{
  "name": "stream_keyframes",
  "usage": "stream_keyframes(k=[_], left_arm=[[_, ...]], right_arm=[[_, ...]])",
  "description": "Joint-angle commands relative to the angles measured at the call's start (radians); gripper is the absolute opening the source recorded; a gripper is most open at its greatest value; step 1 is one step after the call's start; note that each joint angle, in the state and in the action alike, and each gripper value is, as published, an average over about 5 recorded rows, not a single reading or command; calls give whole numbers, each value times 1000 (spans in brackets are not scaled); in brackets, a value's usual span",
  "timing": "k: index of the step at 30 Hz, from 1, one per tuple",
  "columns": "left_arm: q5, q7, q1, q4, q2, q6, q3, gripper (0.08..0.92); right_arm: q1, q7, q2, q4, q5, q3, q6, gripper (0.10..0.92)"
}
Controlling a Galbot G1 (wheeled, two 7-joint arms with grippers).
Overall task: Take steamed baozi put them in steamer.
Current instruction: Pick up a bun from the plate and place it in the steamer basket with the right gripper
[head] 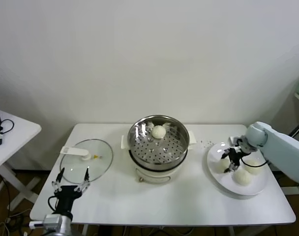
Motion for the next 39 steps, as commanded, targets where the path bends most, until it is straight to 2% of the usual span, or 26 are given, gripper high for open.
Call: stream_keyframes(k=[1, 10, 19, 30, 39], left_arm=[[-1, 1, 0, -5, -1, -1, 6, 823], [-3, 2, -2, -17, 1, 0, 12, 823], [6, 3, -1, -17, -9, -7, 32, 823], [-21, 4, 21, -34, 6, -15, -3, 823], [-30, 4, 30, -31, 12, -22, -14, 823]], right_arm=[[339, -6, 8, 12, 242, -273, -20, 679], [693, -30, 136, 27, 528, -561, -49, 679], [733, -15, 328, 28, 646, -600, -101, 679], [601, 17, 609, -91, 659, -518, -135, 679], [504, 36, 681, -94, 628, -489, -154, 679]])
